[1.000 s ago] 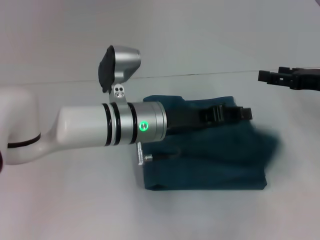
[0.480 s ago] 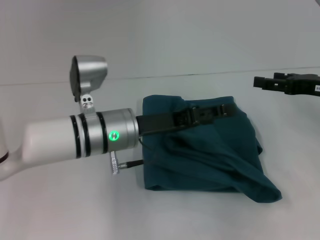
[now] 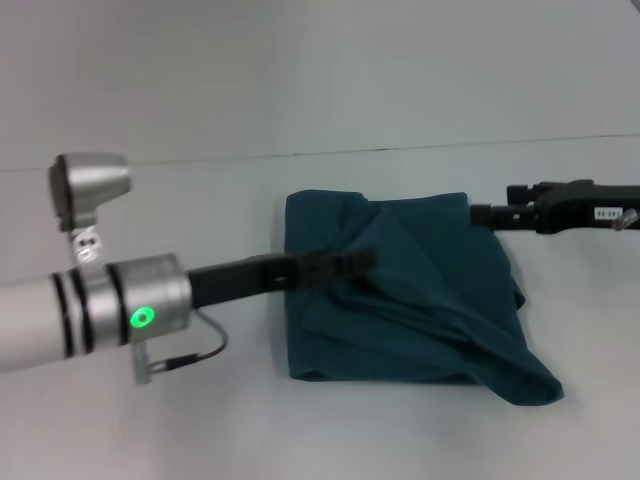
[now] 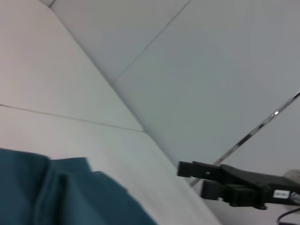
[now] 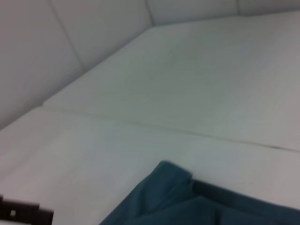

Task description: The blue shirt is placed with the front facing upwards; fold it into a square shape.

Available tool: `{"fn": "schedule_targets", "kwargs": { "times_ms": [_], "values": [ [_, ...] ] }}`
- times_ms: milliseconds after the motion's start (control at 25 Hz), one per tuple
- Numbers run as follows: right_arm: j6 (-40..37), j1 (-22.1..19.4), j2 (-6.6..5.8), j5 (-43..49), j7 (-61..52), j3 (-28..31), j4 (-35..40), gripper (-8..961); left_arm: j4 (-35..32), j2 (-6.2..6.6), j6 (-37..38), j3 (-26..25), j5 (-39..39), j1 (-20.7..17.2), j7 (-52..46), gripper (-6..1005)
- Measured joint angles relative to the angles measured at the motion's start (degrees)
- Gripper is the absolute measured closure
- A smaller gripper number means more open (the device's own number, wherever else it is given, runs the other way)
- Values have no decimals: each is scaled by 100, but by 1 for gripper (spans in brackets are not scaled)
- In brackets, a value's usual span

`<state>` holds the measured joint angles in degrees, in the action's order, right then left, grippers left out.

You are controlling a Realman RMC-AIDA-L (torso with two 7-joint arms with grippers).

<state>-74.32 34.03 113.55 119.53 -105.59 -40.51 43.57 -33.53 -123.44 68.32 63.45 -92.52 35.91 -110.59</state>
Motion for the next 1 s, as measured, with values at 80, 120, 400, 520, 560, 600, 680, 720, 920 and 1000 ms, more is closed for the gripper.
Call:
{"fn": "schedule_targets", "kwargs": {
  "times_ms": [80, 120, 400, 520, 560, 600, 680, 720, 920, 1000],
  "values": [
    [-90, 2, 11, 72, 88, -42, 8, 54, -82, -13, 69, -208, -228, -111, 148, 52],
    [-151, 9, 28, 109, 145, -62, 12, 54, -111, -17, 98, -303, -317, -167, 219, 52],
    [-279, 121, 245, 467, 428, -397, 89, 53, -162, -28, 305, -857, -716, -495, 503, 52],
    [-290, 144, 363, 627, 442, -574, 277, 53, -163, -30, 390, -929, -923, -532, 575, 52],
    [-290, 144, 405, 676, 451, -637, 354, 53, -163, -31, 400, -932, -970, -541, 594, 52],
    [-294, 145, 481, 739, 477, -760, 473, 53, -166, -35, 402, -933, -1023, -555, 623, 52],
    [-305, 144, 505, 751, 489, -811, 522, 53, -166, -38, 405, -933, -1040, -559, 634, 52],
    [-300, 143, 524, 755, 501, -858, 569, 54, -166, -38, 409, -939, -1052, -563, 638, 52],
    [-301, 147, 545, 760, 525, -1024, 614, 54, -146, -39, 421, -1042, -1063, -582, 641, 52],
    [-281, 149, 554, 761, 550, -1054, 618, 53, -132, -40, 423, -1091, -1064, -587, 641, 52]
  ]
}}
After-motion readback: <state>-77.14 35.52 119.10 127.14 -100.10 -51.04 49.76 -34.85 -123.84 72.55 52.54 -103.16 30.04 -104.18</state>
